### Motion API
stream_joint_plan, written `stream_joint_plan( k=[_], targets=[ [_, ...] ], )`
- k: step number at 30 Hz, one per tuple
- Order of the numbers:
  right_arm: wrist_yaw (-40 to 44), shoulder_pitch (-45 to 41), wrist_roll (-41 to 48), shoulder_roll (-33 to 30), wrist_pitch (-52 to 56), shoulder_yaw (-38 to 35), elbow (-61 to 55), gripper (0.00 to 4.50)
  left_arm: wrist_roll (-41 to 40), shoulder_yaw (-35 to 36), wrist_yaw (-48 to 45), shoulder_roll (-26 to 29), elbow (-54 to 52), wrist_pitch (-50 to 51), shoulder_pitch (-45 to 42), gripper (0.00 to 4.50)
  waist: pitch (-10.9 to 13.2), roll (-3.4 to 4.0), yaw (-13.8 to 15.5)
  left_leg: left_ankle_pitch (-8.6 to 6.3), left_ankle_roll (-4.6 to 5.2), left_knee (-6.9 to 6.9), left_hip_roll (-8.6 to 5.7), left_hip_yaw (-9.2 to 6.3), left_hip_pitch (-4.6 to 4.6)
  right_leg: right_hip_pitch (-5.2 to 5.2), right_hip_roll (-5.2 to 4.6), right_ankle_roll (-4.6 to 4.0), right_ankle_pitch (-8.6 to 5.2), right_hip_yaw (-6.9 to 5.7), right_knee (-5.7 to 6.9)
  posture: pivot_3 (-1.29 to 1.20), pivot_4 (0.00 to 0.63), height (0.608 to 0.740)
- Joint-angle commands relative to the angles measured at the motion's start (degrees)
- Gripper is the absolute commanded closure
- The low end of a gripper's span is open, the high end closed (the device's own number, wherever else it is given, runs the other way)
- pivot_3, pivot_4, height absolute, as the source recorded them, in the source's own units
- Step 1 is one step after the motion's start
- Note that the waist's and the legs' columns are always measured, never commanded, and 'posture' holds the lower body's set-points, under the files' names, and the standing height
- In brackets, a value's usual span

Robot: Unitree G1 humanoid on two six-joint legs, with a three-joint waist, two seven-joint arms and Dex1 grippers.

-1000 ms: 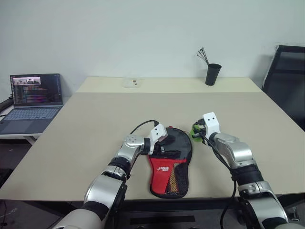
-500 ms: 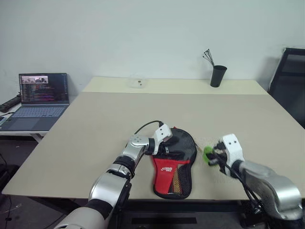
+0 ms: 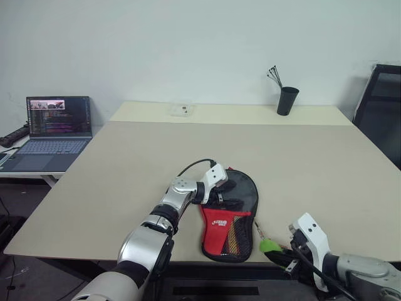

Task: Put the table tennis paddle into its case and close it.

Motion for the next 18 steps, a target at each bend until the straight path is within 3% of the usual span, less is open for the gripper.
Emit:
stream_joint_plan(
  k=[1,8,18],
  targets=[
    [2.8,3.2,9.8,-2.3,-0.6,-1.3,-2.5,4.48,2.5,-1.9,-0.3,-0.6,2.4,0.7,1.6,0.61,0.0,-0.01,0.0,0.00,0.00,0.00,-0.02,0.00,0.00,0.01,-0.03,0.01,0.00,0.00,-0.01,0.00,0.150,0.740],
    [0.9,8.1,20.9,-6.8,-6.1,0.0,-2.5,4.48,3.0,-2.0,-0.3,-0.3,2.4,0.5,1.5,0.61,0.0,-0.04,-0.2,0.00,-0.01,-0.02,-0.08,-0.03,0.03,0.04,-0.10,0.05,-0.03,-0.03,0.00,0.00,0.150,0.740],
    [-2.9,8.4,22.5,-9.9,-12.7,3.4,-0.9,4.48,3.3,-2.1,-0.1,-0.4,2.2,0.1,1.3,0.61,0.0,-0.06,-0.2,-0.01,-0.01,-0.01,-0.07,-0.05,0.03,0.06,-0.12,0.04,-0.03,-0.06,-0.03,0.00,0.150,0.740]
  ],
)
